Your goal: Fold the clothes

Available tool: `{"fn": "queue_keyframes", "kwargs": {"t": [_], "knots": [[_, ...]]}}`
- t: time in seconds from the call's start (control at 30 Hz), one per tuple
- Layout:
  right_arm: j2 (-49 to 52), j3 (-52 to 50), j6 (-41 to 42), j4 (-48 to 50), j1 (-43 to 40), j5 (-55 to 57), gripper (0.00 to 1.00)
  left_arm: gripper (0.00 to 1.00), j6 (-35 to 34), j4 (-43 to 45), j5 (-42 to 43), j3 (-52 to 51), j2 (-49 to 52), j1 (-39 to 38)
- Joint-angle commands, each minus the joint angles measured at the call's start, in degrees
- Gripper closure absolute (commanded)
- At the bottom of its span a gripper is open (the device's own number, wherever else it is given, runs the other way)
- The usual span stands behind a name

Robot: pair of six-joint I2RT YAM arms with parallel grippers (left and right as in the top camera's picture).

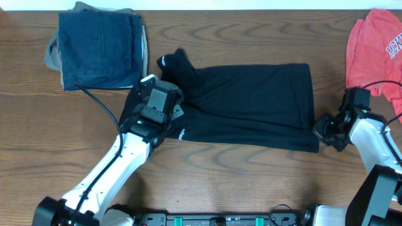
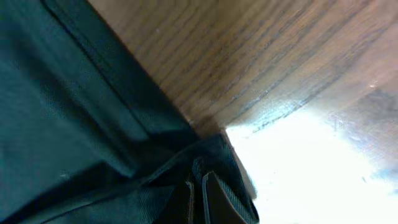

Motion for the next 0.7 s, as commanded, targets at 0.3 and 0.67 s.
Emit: {"fn": "queue_keyframes", "kwargs": {"t": [0.3,0.67], "knots": [[0.0,7.5,0.2,-2.7,0.2,1.2,0.99,0.94,3.7,3.3,-3.6,0.6,-7.6,-0.1],[0.0,7.1,2.2,5.8,2.6,1.2,0.98,0.94,3.7,5.6,-10.1,0.6,-3.2,-0.1]]}}
